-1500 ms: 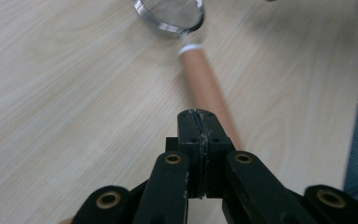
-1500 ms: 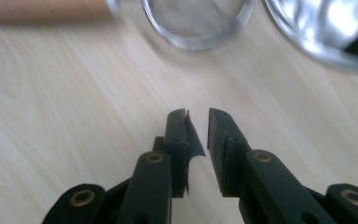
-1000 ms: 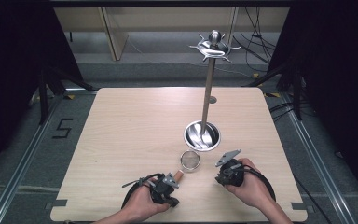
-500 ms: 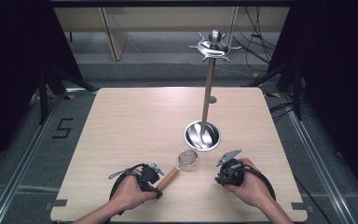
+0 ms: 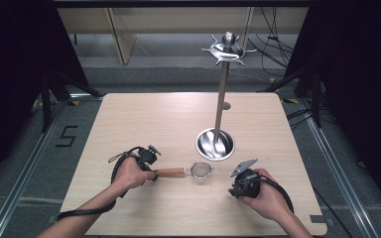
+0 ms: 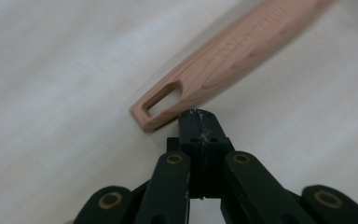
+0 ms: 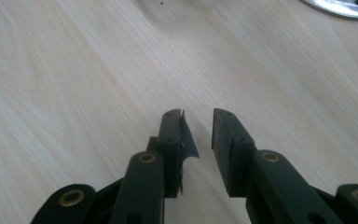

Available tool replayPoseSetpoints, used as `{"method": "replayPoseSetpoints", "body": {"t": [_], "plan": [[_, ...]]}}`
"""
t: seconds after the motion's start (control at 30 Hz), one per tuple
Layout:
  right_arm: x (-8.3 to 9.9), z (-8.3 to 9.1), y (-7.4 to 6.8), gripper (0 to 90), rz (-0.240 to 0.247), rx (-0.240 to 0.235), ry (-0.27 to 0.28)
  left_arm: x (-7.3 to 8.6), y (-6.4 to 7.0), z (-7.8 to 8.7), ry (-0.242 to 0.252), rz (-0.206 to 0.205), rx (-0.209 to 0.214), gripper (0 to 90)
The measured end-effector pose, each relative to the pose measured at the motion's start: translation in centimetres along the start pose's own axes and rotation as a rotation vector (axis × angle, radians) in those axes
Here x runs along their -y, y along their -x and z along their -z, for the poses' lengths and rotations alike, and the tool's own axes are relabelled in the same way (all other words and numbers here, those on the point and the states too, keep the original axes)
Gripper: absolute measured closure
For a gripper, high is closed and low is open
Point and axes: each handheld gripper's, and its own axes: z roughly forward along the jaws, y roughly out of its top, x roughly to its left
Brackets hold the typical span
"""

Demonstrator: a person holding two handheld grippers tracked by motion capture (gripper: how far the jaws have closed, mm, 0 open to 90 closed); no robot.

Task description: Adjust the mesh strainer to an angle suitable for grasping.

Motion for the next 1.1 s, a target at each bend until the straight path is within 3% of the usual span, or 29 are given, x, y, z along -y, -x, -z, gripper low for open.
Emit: {"method": "replayPoseSetpoints", "body": {"t": [0.07,0.1,0.2,0.23,0.37,0.43,0.47,0.5,0.67,0.8,0.87,0.9,0.93,0.97,1.0,1.1], "plan": [[0.0,0.0,0.0,73.2,0.0,-0.001,0.0,-1.0,-0.6,-0.2,0.014,0.035,-0.027,89.2],[0.0,0.0,0.0,72.9,-0.003,-0.005,0.002,-1.9,-1.0,-0.5,0.029,0.075,-0.034,89.1],[0.0,0.0,0.1,72.7,0.005,0.001,0.005,-2.9,-1.5,-0.4,0.016,0.054,-0.041,89.0],[0.0,0.0,0.1,72.4,0.004,0.001,0.012,-3.9,-1.7,-0.6,0.038,0.081,-0.051,89.0],[0.1,0.1,0.2,72.1,-0.002,0.007,0.014,-5.4,-2.1,-0.7,0.063,0.069,-0.083,88.9],[0.2,0.1,0.4,71.7,0.006,0.005,0.023,-6.3,-2.0,-0.9,0.078,0.113,-0.089,88.8],[0.2,0.1,0.4,71.7,0.006,0.005,0.023,-6.3,-2.0,-0.9,0.078,0.113,-0.089,88.8],[0.2,0.2,0.4,71.6,-0.012,-0.002,0.021,-6.8,-2.6,-0.9,0.081,0.044,-0.101,88.8],[0.3,0.2,0.6,71.3,-0.002,-0.002,0.03,-8.1,-2.5,-1.3,0.104,0.063,-0.112,85.7],[0.4,0.4,0.6,70.6,-0.052,-0.025,0.028,-7.7,-2.3,-1.3,0.127,0.074,-0.107,80.8],[0.5,0.3,0.7,70.4,-0.051,-0.021,0.032,-7.2,-2.4,-0.8,0.151,0.098,-0.1,76.0],[0.5,0.3,0.9,70.2,-0.03,-0.019,0.038,-6.6,-2.6,-0.1,0.191,0.141,-0.087,71.9],[0.5,0.3,0.9,70.2,-0.03,-0.019,0.038,-6.6,-2.6,-0.1,0.191,0.141,-0.087,68.1],[0.5,0.3,1.0,70.0,-0.027,-0.019,0.04,-6.3,-2.4,0.2,0.222,0.226,-0.076,68.1],[0.4,0.3,1.0,69.8,-0.029,-0.02,0.038,-6.0,-2.5,0.5,0.253,0.273,-0.068,64.2],[0.3,0.4,0.9,69.6,-0.025,-0.027,0.044,-5.6,-2.6,1.0,0.265,0.328,-0.039,53.1]]}}
